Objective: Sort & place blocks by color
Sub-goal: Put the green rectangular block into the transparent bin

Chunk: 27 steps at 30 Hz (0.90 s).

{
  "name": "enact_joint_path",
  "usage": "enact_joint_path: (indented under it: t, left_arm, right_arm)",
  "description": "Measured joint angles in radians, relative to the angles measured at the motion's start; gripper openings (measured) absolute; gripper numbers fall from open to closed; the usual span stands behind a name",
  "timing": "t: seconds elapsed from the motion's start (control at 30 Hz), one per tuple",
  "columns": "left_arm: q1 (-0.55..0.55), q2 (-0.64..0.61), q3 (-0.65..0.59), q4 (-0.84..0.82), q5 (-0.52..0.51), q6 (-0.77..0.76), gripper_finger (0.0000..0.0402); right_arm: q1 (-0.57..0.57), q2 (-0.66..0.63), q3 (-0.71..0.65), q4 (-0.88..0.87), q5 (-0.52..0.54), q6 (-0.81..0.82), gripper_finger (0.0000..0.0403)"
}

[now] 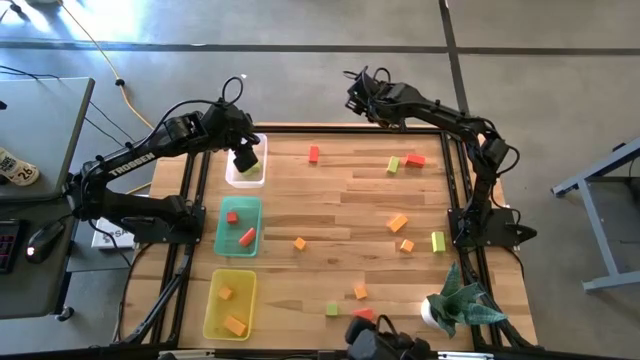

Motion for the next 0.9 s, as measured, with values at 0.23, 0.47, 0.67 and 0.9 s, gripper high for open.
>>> enact_joint_path:
  t: [0.23,0.47,0.67,0.9]
  left_arm:
    - [0.0,0.0,0.0,-0.001,0.0,0.001,0.0223]
    - [0.0,0.0,0.0,-0.001,0.0,0.007,0.0223]
    - [0.0,0.0,0.0,0.002,0.0,0.02,0.0223]
    - [0.0,0.0,0.0,0.002,0.0,0.024,0.0223]
  right_arm:
    - [-0.012,0.0,0.0,-0.035,-0.086,-0.068,0.0243]
    - [-0.014,0.0,0.0,-0.13,-0.103,-0.088,0.0243]
    - [-0.024,0.012,-0.011,-0.229,-0.101,-0.058,0.0243]
    - [-0.035,0.014,-0.142,-0.191,-0.159,-0.032,0.0243]
